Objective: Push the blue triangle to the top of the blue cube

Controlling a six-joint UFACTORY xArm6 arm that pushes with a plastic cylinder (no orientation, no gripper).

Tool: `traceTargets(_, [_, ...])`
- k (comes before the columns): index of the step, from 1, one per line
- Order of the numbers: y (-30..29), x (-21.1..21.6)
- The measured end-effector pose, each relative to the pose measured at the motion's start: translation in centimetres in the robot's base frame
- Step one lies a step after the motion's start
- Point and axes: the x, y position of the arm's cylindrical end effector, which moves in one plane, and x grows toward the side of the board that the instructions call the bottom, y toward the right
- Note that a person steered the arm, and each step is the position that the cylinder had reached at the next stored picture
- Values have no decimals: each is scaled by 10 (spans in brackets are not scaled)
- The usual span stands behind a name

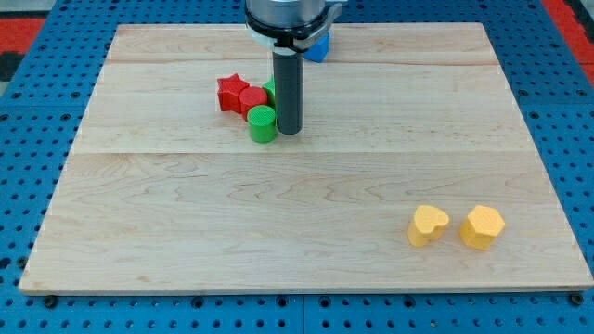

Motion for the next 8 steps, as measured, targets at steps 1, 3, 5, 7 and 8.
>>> traceTargets(1, [59, -27])
traceTargets(3, [192, -208])
traceTargets(5, [105, -210])
traceTargets(7, [-14, -208])
traceTargets(8, [-90, -211])
